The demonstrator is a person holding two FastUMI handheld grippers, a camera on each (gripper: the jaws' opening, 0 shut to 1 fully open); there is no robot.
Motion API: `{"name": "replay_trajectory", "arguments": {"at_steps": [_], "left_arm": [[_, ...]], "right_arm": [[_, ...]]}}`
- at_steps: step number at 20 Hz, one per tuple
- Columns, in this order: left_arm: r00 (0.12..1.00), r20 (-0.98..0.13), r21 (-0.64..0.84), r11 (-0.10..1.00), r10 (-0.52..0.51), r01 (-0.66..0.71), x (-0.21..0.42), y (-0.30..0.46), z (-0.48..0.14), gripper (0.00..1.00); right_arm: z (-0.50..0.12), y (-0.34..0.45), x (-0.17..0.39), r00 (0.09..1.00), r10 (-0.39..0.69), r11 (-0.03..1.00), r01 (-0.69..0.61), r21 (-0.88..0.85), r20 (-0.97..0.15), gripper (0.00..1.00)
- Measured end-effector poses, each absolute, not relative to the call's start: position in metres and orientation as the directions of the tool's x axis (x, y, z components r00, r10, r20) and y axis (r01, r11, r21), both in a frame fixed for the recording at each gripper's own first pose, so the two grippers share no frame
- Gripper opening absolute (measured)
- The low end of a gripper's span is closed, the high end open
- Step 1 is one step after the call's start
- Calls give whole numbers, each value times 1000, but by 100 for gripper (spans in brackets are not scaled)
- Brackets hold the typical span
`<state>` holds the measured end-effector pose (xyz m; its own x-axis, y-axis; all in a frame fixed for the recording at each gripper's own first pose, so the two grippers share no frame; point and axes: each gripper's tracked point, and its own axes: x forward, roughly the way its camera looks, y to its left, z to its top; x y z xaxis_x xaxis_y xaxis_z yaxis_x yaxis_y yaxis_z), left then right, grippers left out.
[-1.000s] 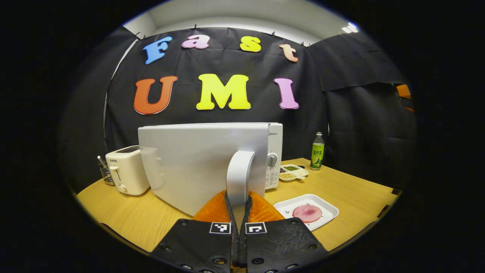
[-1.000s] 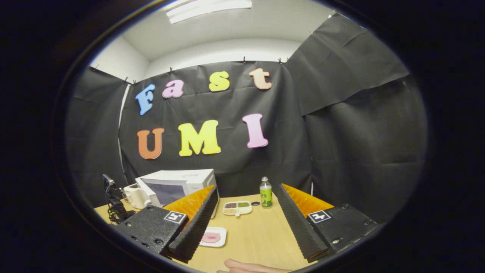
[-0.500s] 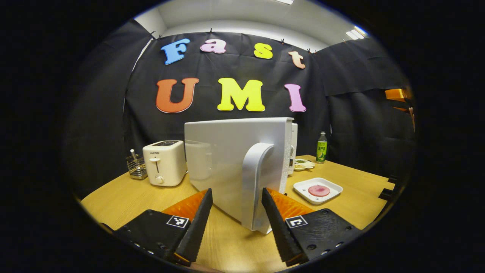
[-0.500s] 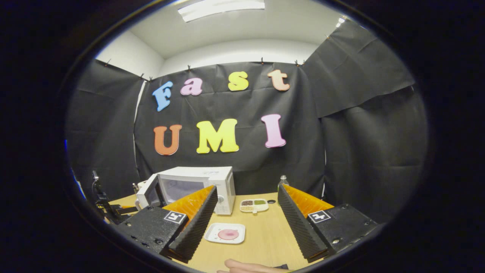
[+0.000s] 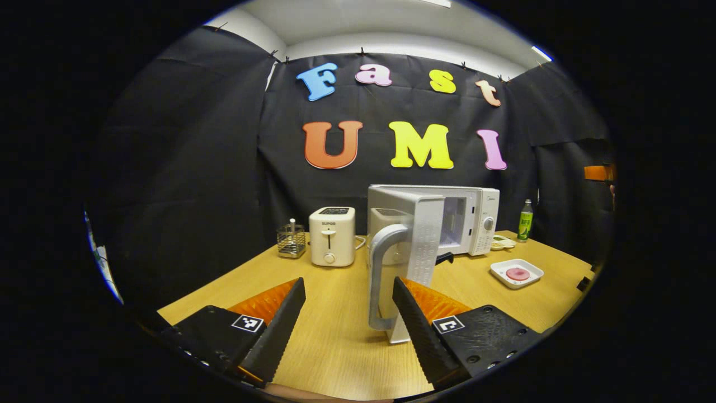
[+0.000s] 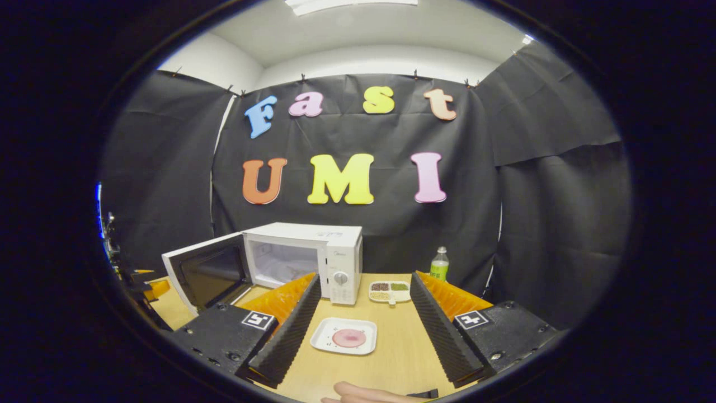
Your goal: Open the microwave oven with the left hand, put the food in, and close the microwave oven.
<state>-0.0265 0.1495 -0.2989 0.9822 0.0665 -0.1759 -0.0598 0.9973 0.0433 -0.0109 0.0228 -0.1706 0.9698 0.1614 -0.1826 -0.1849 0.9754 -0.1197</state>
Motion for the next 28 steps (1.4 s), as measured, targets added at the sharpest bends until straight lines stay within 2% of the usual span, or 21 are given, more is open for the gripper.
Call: {"name": "replay_trajectory", "arguments": {"at_steps": [1, 5, 6, 7, 8, 9, 10, 11, 12, 13, 14, 15, 16, 19, 20, 23, 25, 26, 27, 28], "left_arm": [[982, -166, 65, 994, 93, -83, -32, 152, -290, 94], [974, -151, 101, 982, 172, -157, -42, 149, -253, 93], [972, -156, 97, 982, 175, -161, -41, 143, -247, 93], [974, -150, 87, 983, 172, -161, -38, 136, -239, 93], [977, -136, 78, 985, 161, -152, -33, 127, -230, 92], [980, -127, 70, 987, 153, -145, -27, 119, -223, 92], [982, -125, 63, 988, 145, -138, -21, 111, -219, 92], [983, -129, 55, 991, 132, -126, -15, 102, -215, 92], [984, -135, 39, 993, 114, -109, -7, 91, -212, 81], [986, -137, 25, 995, 94, -92, -1, 79, -208, 81], [988, -132, 21, 996, 84, -81, 7, 70, -202, 92], [988, -126, 28, 996, 83, -81, 13, 64, -198, 81], [990, -115, 37, 997, 79, -75, 19, 57, -195, 90], [994, -88, 45, 997, 69, -65, 31, 37, -186, 89], [995, -82, 42, 997, 60, -57, 34, 30, -184, 89], [996, -70, 48, 998, 50, -47, 40, 15, -180, 89], [997, -50, 53, 997, 58, -56, 40, 14, -172, 90], [998, -44, 50, 997, 55, -52, 38, 10, -168, 82], [998, -34, 50, 997, 52, -50, 37, 9, -164, 91], [998, -25, 56, 997, 56, -55, 36, 10, -160, 91]], "right_arm": [[-177, 23, -3, 964, 166, 974, -193, -118, -207, 100], [-208, 21, 38, 917, 192, 965, -241, -103, -348, 100], [-221, 22, 47, 893, 203, 960, -262, -97, -401, 100], [-233, 20, 56, 866, 210, 957, -277, -85, -454, 94], [-244, 17, 65, 836, 219, 954, -291, -67, -503, 100], [-255, 11, 74, 808, 218, 955, -291, -50, -547, 94], [-267, 2, 84, 781, 201, 960, -278, -41, -592, 100], [-278, -5, 94, 750, 187, 962, -272, -38, -634, 100], [-291, -12, 100, 714, 171, 963, -268, -40, -679, 94], [-303, -19, 106, 677, 161, 962, -269, -38, -718, 94], [-315, -22, 111, 635, 164, 960, -280, -27, -755, 100], [-329, -25, 115, 589, 164, 960, -281, -10, -792, 100], [-345, -27, 116, 538, 173, 959, -284, 16, -825, 98], [-387, -19, 112, 372, 231, 948, -296, 120, -899, 90], [-398, -13, 108, 322, 257, 942, -296, 161, -911, 76], [-421, -13, 112, 259, 273, 938, -286, 196, -927, 72], [-432, -17, 115, 211, 258, 945, -257, 201, -943, 60], [-438, -15, 114, 171, 260, 948, -233, 217, -950, 60], [-443, -13, 113, 131, 263, 948, -221, 231, -956, 58], [-448, -14, 111, 94, 252, 950, -213, 227, -963, 48]]}}
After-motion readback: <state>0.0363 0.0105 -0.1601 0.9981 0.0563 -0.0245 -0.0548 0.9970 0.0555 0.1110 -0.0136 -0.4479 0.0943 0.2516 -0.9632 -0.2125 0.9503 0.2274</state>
